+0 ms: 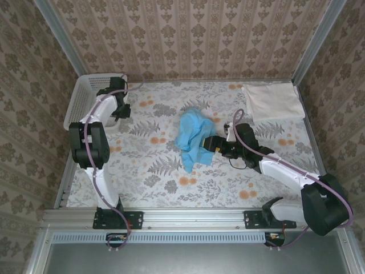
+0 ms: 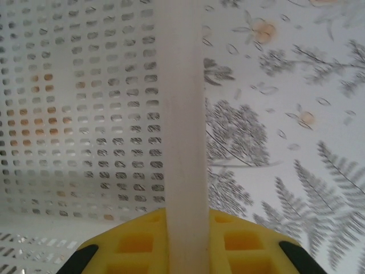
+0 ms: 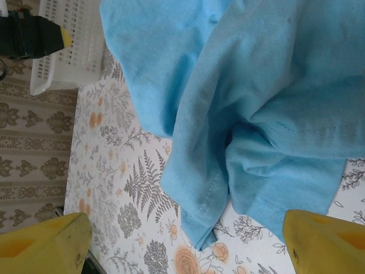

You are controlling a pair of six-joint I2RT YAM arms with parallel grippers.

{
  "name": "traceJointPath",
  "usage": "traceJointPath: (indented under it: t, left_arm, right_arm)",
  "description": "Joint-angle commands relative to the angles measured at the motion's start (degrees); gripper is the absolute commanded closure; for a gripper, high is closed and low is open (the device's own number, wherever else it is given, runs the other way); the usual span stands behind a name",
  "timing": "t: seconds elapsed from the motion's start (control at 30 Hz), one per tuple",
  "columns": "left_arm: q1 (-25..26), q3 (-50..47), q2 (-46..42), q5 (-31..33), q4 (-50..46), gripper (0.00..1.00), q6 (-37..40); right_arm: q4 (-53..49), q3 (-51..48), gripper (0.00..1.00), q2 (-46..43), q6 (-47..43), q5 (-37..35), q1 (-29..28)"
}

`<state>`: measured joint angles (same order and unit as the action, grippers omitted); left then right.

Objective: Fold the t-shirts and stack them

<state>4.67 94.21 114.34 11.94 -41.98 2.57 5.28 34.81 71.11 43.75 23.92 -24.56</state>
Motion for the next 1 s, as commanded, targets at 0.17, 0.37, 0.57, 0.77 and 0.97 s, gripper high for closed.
traceJointPath:
  t: [0.17,0.37,0.57,0.77,0.97]
  left_arm:
    - [1.06,13.22,9.77,2.33,-1.92,0.97,4.73]
    - [0.24,19.37,12.62,6.21,-3.68,0.88,5.45]
    - [-0.2,21.41,11.63,8.58,-4.59,0.39,3.29]
    - [4.15,26.74,5.81,7.23,-11.5,0.09,-1.26]
    - [16.94,25.5,-6.8,3.8,-17.08,0.11,-11.99]
  right_arm:
    - [2.46,-0.4,0.12,1.17,0.7,-1.32,-0.41]
    - [2.19,-0.18,0.12,1.75,0.79,-1.58,-0.4]
    - [1.3,0.24,0.11,1.83,0.81,-2.42,-0.43]
    - [-3.17,1.52,0.11,1.1,0.79,-5.38,-0.41]
    - [-11.76,4.35,0.17,0.12,0.2,-8.87,-0.41]
